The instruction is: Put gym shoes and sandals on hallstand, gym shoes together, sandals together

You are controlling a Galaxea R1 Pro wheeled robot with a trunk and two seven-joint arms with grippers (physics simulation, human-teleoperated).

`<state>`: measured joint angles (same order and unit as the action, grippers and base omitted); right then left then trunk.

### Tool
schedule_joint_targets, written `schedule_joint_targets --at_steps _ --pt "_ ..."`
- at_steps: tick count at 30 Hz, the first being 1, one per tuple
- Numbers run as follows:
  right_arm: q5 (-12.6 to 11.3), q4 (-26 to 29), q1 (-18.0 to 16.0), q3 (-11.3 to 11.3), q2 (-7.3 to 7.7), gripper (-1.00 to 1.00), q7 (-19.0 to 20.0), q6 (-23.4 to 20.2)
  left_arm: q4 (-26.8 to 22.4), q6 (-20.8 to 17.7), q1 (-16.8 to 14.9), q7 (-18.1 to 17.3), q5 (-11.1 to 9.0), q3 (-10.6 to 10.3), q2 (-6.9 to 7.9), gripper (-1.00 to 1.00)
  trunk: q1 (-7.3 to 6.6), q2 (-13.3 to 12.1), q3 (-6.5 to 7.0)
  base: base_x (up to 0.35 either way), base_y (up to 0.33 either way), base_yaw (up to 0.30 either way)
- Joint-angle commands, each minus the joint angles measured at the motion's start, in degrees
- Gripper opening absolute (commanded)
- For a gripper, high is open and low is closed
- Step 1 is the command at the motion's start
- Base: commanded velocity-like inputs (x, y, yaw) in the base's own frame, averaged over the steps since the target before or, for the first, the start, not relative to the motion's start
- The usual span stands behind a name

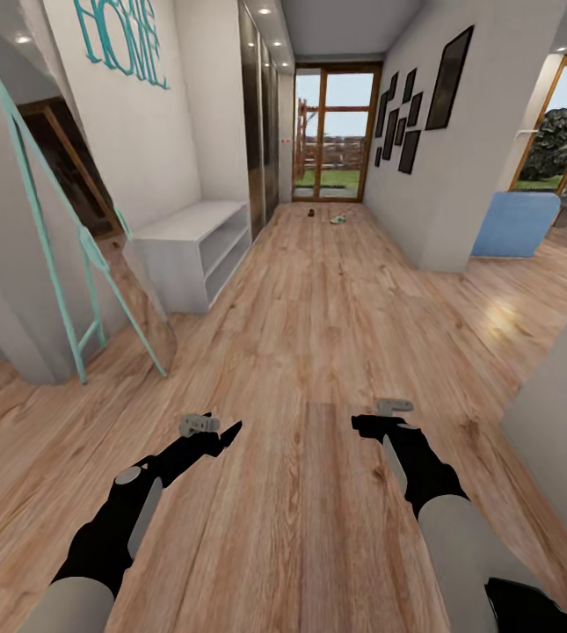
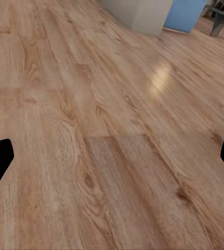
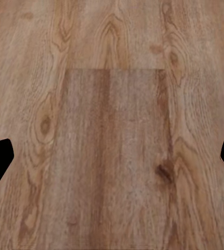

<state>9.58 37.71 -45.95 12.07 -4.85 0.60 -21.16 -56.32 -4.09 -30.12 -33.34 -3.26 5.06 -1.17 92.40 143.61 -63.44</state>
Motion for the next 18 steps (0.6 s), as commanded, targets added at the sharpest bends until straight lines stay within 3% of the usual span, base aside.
schedule_joint_targets --at_steps 1,18 --pt "0.53 0.09 -0.02 0.24 -0.07 1.00 0.11 -0.28 -0.02 -0.44 -0.03 -0.41 -0.34 0.21 -0.06 1.00 0.02 0.02 -0.05 0.336 -0.132 -0.005" --pt "0.53 0.08 -0.06 0.24 -0.07 1.00 0.10 -0.28 -0.02 -0.43 -0.03 -0.41 -0.36 0.21 -0.06 1.00 0.02 0.02 1.05 0.337 -0.116 -0.001"
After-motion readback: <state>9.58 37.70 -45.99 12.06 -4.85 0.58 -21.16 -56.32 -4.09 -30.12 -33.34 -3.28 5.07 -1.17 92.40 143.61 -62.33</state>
